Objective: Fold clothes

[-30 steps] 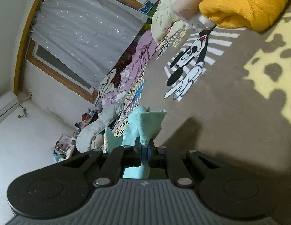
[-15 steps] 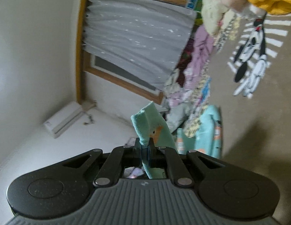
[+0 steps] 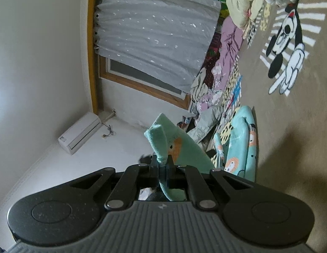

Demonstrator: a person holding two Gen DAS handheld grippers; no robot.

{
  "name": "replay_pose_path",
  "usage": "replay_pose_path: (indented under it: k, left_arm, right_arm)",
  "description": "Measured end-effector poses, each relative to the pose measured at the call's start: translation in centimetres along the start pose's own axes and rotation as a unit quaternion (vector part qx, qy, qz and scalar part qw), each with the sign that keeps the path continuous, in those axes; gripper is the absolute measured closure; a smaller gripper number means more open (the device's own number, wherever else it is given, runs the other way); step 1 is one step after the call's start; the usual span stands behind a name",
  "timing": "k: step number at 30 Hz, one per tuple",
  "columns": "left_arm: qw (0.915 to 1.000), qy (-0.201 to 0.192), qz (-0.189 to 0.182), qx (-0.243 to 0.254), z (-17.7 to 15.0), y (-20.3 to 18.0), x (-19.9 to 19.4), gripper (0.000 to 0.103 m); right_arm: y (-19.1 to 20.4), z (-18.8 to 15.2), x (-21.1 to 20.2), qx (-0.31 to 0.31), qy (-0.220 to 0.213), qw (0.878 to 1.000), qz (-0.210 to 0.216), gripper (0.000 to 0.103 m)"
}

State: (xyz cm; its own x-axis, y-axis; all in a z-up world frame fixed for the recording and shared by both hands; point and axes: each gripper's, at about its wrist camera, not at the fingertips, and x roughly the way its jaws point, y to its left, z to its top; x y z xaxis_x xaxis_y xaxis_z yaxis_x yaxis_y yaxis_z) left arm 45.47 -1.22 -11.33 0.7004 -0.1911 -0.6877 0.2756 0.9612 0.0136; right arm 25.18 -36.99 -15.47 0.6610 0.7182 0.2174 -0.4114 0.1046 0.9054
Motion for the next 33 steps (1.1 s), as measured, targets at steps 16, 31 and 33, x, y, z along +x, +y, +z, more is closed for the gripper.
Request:
replay_pose_path:
  k: [16,31,33]
  left_arm:
    - [0.9986,-0.025,0.017,-0.043,0.5,0.9,-2.8,0.087]
    - [0.9939,-0.053,-0.004,-0.097,-16.1,-0.3,-21.3,0.087]
    - [0.9945,-0.049,-0.009,-0.092,-17.1,-0.7,-21.5,0.087]
  right_arm:
    - [-0.1,-0.5,0.6,-0.002,0.013,1.000,-0.016,0.095]
    - [0.1,-0.3,-0.5,-0.024,-0.031,0.998,-0.050,0.095]
    - [0.8,-0.2,-0.2,-0.037,-0.030,0.998,-0.030,0.095]
